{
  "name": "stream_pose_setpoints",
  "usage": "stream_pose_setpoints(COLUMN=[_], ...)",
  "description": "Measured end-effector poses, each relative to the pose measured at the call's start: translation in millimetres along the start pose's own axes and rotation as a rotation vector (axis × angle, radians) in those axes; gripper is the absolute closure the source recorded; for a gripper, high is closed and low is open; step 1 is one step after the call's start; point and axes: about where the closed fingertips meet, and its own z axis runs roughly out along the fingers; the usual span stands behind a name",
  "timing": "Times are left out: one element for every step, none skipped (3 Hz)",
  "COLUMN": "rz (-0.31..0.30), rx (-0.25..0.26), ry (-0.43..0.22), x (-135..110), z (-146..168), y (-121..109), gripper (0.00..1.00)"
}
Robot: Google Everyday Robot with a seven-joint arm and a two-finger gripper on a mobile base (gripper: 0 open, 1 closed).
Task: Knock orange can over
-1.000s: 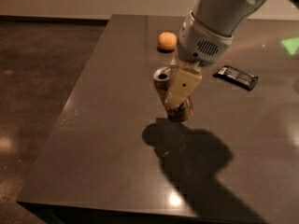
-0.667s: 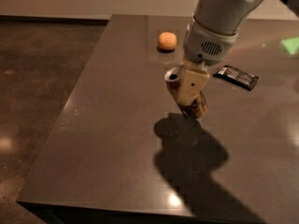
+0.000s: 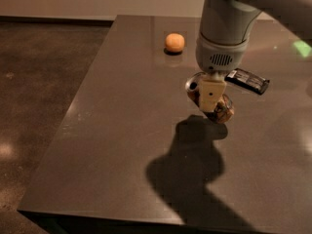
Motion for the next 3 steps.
stream_pose_setpoints(rz=[-0.008,-0.021,-0.041], rx=[0.026,0.036,0.039], ry=[0.068,0.118,0.162], x=[3.8,5.1,4.6], z=[6.5,12.6,19.8], y=[0.3,1.3,3.4], gripper=[0.62,0.39,0.16])
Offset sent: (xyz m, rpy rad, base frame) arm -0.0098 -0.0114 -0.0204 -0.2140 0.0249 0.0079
